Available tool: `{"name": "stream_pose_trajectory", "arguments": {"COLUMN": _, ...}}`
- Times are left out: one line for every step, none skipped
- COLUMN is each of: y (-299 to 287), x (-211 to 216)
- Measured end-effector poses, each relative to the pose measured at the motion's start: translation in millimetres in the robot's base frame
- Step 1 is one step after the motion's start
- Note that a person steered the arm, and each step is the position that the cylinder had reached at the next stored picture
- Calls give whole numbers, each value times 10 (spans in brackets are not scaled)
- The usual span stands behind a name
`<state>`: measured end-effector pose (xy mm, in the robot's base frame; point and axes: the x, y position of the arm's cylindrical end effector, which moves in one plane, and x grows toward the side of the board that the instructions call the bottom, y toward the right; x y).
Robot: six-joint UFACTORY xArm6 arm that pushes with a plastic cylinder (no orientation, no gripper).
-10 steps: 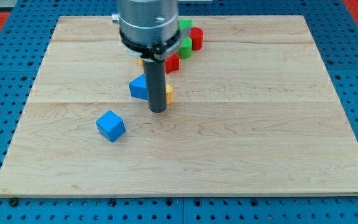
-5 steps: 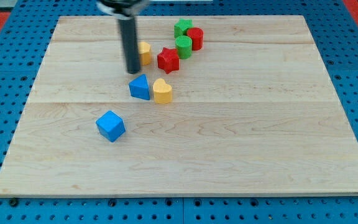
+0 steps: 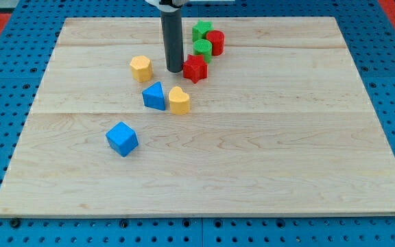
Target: Form a slightly diagonal line with the yellow blocks and triangle
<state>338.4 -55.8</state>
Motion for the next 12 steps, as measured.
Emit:
{"name": "stream_pose_trajectory", "arguments": {"y": 115, "x": -524}}
{"name": "stream_pose_trajectory", "arguments": {"y": -351, "x": -446}}
{"name": "stream_pose_trajectory", "arguments": {"y": -539, "x": 47}}
{"name": "stream_pose_trajectory", "arguments": {"y": -156, "x": 497}}
{"name": "stream_pose_trajectory", "arguments": {"y": 185, "x": 783}}
{"name": "stream_pose_trajectory", "arguments": {"y": -119, "x": 870}}
{"name": "stream_pose_trajectory", "arguments": {"y": -421, "x": 885}}
{"name": "stream_pose_trajectory", "arguments": {"y": 395, "x": 811}}
{"name": "stream_pose_trajectory", "arguments": {"y": 687, "x": 806}}
{"name": "stream_pose_trajectory", "arguments": {"y": 867, "x": 968}}
{"name": "stream_pose_trajectory", "arguments": {"y": 1636, "x": 955}}
{"name": "stream_pose_trajectory", "arguments": {"y": 1534, "x": 1153}}
